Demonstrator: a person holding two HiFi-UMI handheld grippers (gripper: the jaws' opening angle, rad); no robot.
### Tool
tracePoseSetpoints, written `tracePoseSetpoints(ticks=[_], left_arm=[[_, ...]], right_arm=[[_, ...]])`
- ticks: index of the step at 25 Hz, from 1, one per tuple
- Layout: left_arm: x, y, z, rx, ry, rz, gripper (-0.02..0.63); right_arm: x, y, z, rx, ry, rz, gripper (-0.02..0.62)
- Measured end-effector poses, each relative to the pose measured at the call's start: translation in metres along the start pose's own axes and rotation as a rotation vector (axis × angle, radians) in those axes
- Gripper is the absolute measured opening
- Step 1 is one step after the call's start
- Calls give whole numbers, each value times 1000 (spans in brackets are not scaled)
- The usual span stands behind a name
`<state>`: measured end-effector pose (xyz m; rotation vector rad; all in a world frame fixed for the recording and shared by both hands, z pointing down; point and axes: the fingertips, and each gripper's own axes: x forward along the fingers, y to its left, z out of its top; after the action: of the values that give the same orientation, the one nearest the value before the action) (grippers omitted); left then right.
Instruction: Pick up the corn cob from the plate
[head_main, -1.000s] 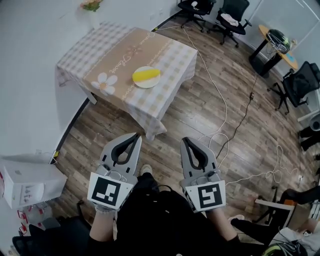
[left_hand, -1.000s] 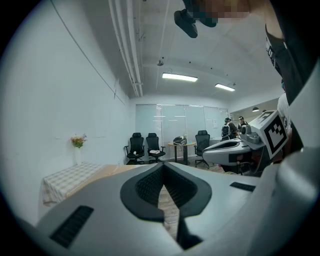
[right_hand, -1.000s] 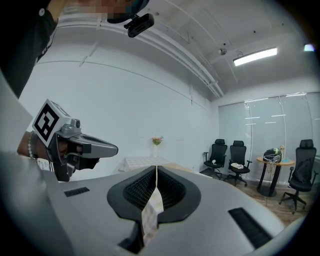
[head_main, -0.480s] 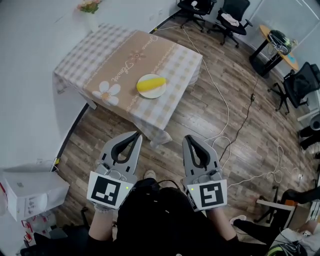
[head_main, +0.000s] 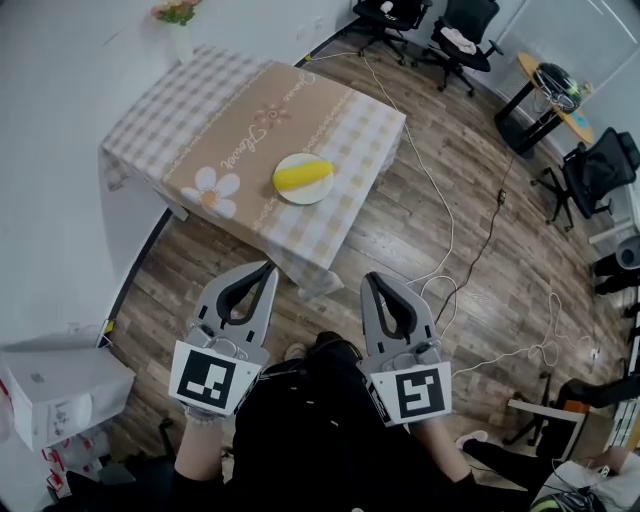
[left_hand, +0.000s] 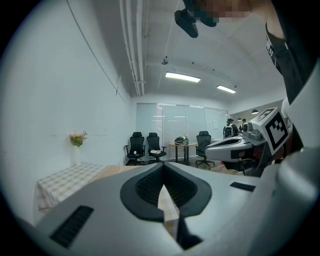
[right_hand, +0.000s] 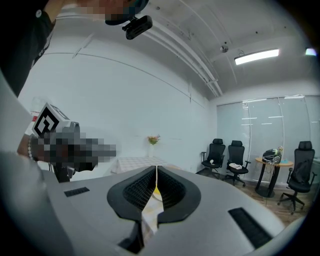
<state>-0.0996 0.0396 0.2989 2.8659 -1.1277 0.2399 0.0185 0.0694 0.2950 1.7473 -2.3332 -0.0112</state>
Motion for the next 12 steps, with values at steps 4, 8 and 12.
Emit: tracePoseSetpoints(ticks=[4,8,12], left_arm=[[10,5,-3,4,10,3,12],[23,14,-2,2,14,15,12],[40,23,-1,1,20,29,12]], right_arm=[[8,-7,-3,0,7,-3,44],[23,-15,-5,-2,9,8,44],[43,-26,-3,-4,3,28,44]])
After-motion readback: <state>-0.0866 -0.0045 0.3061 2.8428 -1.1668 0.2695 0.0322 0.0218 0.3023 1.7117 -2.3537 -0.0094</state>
